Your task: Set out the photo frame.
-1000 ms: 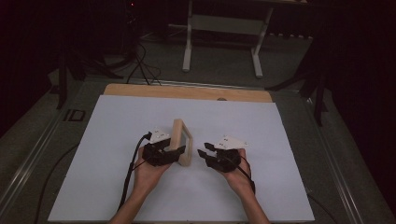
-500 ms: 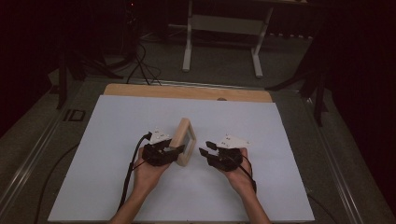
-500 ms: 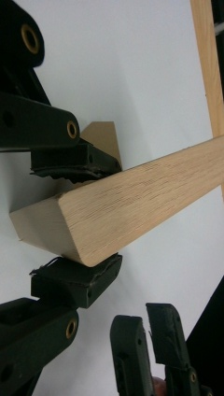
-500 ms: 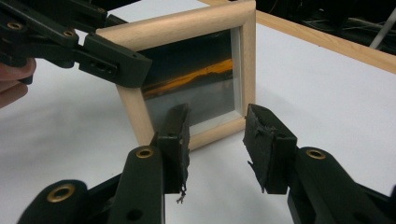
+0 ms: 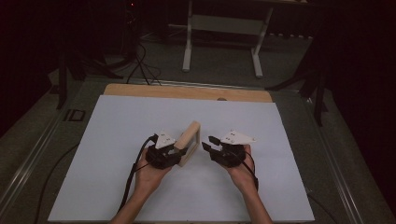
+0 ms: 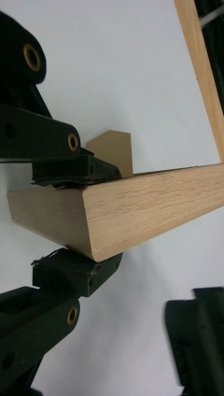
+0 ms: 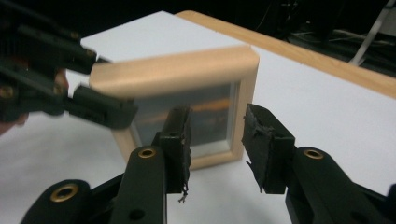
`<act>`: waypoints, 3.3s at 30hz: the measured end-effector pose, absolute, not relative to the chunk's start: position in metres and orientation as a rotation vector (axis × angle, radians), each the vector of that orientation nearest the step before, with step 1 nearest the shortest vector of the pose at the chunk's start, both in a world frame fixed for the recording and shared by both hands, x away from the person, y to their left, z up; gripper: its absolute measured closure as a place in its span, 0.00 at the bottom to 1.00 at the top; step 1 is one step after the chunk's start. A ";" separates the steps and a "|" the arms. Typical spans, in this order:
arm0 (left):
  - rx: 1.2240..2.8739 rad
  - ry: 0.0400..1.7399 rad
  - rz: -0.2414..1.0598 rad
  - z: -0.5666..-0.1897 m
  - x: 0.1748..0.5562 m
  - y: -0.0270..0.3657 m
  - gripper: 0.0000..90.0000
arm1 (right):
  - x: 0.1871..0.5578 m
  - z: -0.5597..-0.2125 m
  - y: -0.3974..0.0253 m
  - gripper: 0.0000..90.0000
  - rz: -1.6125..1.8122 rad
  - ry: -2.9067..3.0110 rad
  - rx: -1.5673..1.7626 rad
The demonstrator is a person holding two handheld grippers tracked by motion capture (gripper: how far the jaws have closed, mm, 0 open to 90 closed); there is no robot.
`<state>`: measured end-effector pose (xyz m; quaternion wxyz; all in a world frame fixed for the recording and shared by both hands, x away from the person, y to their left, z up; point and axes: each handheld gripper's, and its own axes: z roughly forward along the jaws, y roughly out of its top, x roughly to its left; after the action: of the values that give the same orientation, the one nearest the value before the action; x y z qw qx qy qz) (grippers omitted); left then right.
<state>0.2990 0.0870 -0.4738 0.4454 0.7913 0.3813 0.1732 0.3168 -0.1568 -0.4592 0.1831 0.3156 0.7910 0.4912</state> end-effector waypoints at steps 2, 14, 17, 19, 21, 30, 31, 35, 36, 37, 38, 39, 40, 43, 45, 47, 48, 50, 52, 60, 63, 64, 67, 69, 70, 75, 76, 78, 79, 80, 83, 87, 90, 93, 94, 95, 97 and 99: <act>1.967 0.941 0.432 -0.474 0.298 0.086 0.67 | 0.318 -0.455 -0.156 0.69 1.391 2.218 0.887; 2.003 0.869 0.465 -0.474 0.294 0.081 0.67 | 0.329 -0.445 -0.148 0.80 1.387 2.179 0.872; 2.011 0.845 0.468 -0.474 0.292 0.079 0.67 | 0.333 -0.442 -0.145 0.86 1.386 2.166 0.879; 2.017 0.833 0.467 -0.474 0.292 0.079 0.67 | 0.336 -0.440 -0.144 0.89 1.383 2.158 0.878; 2.021 0.819 0.466 -0.474 0.291 0.078 0.67 | 0.340 -0.439 -0.142 0.93 1.387 2.146 0.887; 2.045 0.766 0.467 -0.474 0.288 0.075 0.67 | 0.356 -0.438 -0.133 1.00 1.367 2.144 0.933; 2.049 0.761 0.464 -0.474 0.288 0.075 0.67 | 0.357 -0.439 -0.132 1.00 1.363 2.147 0.939; 2.052 0.749 0.462 -0.474 0.287 0.074 0.67 | 0.361 -0.442 -0.127 1.00 1.323 2.160 0.936; 2.053 0.748 0.460 -0.474 0.287 0.074 0.67 | 0.362 -0.443 -0.125 1.00 1.313 2.163 0.932; 2.052 0.746 0.457 -0.474 0.287 0.074 0.67 | 0.362 -0.444 -0.124 1.00 1.303 2.168 0.932; 2.052 0.746 0.455 -0.474 0.287 0.075 0.67 | 0.363 -0.445 -0.123 1.00 1.299 2.172 0.928; 2.054 0.744 0.453 -0.474 0.287 0.075 0.67 | 0.363 -0.446 -0.122 1.00 1.293 2.174 0.933; 2.055 0.745 0.451 -0.474 0.287 0.075 0.67 | 0.364 -0.447 -0.122 1.00 1.288 2.175 0.934; 2.053 0.748 0.441 -0.474 0.287 0.076 0.67 | 0.365 -0.448 -0.122 1.00 1.263 2.183 0.935; 2.053 0.749 0.439 -0.474 0.287 0.076 0.67 | 0.365 -0.448 -0.122 1.00 1.268 2.181 0.945; 2.053 0.750 0.441 -0.474 0.287 0.076 0.67 | 0.365 -0.448 -0.122 1.00 1.263 2.181 0.942; 2.053 0.752 0.440 -0.474 0.288 0.077 0.67 | 0.365 -0.448 -0.121 1.00 1.257 2.181 0.942; 2.049 0.760 0.438 -0.474 0.288 0.078 0.67 | 0.365 -0.447 -0.120 1.00 1.239 2.182 0.931; 2.047 0.769 0.440 -0.473 0.288 0.080 0.67 | 0.365 -0.447 -0.119 1.00 1.233 2.183 0.937; 2.032 0.799 0.440 -0.474 0.290 0.086 0.66 | 0.363 -0.446 -0.121 1.00 1.218 2.191 0.951; 2.027 0.814 0.440 -0.474 0.291 0.089 0.65 | 0.361 -0.446 -0.121 1.00 1.196 2.192 0.943; 2.025 0.819 0.436 -0.474 0.292 0.090 0.65 | 0.361 -0.445 -0.121 1.00 1.191 2.190 0.941; 2.019 0.833 0.443 -0.474 0.293 0.092 0.64 | 0.359 -0.445 -0.123 1.00 1.187 2.191 0.942; 2.015 0.845 0.450 -0.474 0.294 0.093 0.63 | 0.357 -0.445 -0.124 1.00 1.181 2.190 0.951; 2.016 0.849 0.449 -0.474 0.294 0.094 0.63 | 0.357 -0.445 -0.125 1.00 1.175 2.189 0.945; 2.004 0.874 0.447 -0.475 0.295 0.096 0.62 | 0.353 -0.444 -0.127 1.00 1.157 2.194 0.930; 2.003 0.877 0.448 -0.475 0.296 0.096 0.62 | 0.352 -0.444 -0.127 1.00 1.157 2.193 0.931; 2.002 0.882 0.451 -0.475 0.296 0.096 0.62 | 0.351 -0.444 -0.128 1.00 1.153 2.193 0.934; 2.002 0.883 0.451 -0.475 0.296 0.096 0.62 | 0.351 -0.444 -0.128 1.00 1.149 2.195 0.929; 2.000 0.884 0.449 -0.476 0.296 0.097 0.62 | 0.350 -0.444 -0.128 1.00 1.149 2.192 0.932; 1.997 0.889 0.443 -0.477 0.297 0.097 0.61 | 0.348 -0.444 -0.130 1.00 1.155 2.192 0.934; 2.001 0.892 0.449 -0.478 0.297 0.097 0.62 | 0.347 -0.444 -0.132 0.95 1.170 2.190 0.940; 1.995 0.900 0.443 -0.479 0.297 0.098 0.62 | 0.345 -0.442 -0.136 0.86 1.248 2.189 0.938; 1.997 0.901 0.440 -0.479 0.297 0.098 0.62 | 0.341 -0.442 -0.142 0.77 1.285 2.188 0.933; 1.997 0.902 0.442 -0.480 0.297 0.098 0.62 | 0.340 -0.442 -0.144 0.74 1.290 2.187 0.933; 1.997 0.902 0.443 -0.480 0.297 0.098 0.62 | 0.339 -0.442 -0.146 0.71 1.299 2.189 0.929; 1.996 0.903 0.440 -0.479 0.297 0.098 0.61 | 0.336 -0.441 -0.150 0.62 1.312 2.195 0.908; 1.993 0.905 0.439 -0.480 0.297 0.098 0.62 | 0.332 -0.441 -0.154 0.55 1.308 2.212 0.865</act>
<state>0.2970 0.0980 -0.4796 0.4391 0.8021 0.3641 0.1768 0.3322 -0.1541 -0.4409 0.2133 0.3116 0.7971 0.4712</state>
